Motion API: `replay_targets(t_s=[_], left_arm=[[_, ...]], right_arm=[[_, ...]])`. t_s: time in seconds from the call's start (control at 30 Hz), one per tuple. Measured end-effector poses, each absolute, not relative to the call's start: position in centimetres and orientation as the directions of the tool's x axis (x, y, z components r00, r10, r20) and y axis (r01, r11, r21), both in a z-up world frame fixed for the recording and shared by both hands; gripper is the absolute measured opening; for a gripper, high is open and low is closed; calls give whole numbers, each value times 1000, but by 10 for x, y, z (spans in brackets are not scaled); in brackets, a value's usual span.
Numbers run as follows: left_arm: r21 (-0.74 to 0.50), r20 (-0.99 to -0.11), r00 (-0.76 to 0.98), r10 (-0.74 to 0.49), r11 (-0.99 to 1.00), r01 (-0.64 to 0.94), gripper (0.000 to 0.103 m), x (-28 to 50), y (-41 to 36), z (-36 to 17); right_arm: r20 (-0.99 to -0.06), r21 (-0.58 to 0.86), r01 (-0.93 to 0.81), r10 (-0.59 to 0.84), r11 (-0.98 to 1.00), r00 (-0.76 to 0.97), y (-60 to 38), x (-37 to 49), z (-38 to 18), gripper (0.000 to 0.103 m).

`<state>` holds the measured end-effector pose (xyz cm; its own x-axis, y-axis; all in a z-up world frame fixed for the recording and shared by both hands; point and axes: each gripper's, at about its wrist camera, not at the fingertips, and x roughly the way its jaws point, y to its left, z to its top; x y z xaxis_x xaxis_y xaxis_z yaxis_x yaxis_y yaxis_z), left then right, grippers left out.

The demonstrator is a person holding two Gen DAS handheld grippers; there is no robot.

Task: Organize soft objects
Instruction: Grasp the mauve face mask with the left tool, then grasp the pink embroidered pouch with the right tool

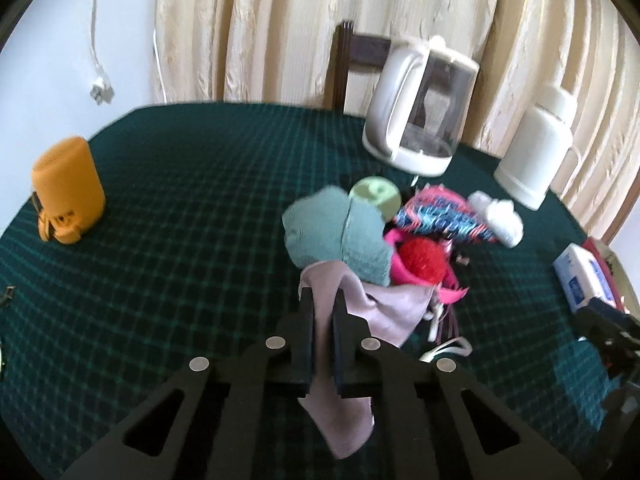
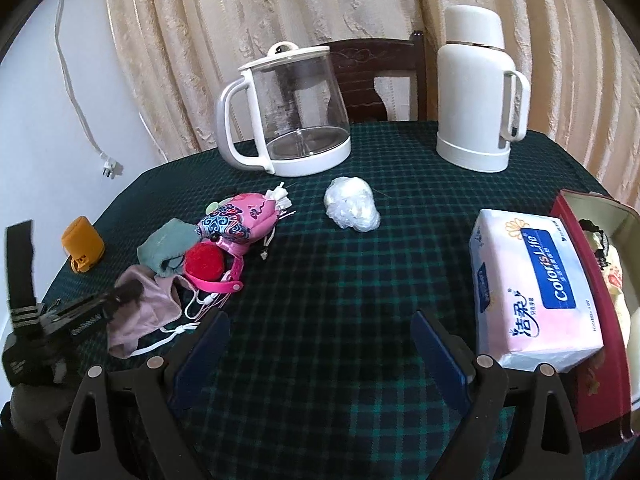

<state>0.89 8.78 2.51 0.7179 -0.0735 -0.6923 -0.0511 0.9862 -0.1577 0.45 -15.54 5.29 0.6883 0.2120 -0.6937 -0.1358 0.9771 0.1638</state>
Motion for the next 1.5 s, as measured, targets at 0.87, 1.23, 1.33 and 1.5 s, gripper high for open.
replay_targets(t_s=[0.87, 1.23, 1.33, 1.5], left_arm=[[-275, -439, 893, -101, 961, -26, 5, -36, 118, 116], [-290, -441, 892, -104, 956, -32, 5, -31, 123, 111], [-296, -445, 889, -110, 955, -30, 6, -28, 123, 109], [-293, -452, 885, -116, 956, -24, 6, -25, 120, 108]], right_arm=[[-724, 136, -237, 260, 962, 639, -81, 102, 57, 94], [-759, 184, -225, 284, 957, 586, -63, 142, 34, 100], [-768, 181, -217, 275, 959, 578, -61, 148, 27, 100], [-766, 205, -228, 301, 952, 567, -63, 150, 21, 93]])
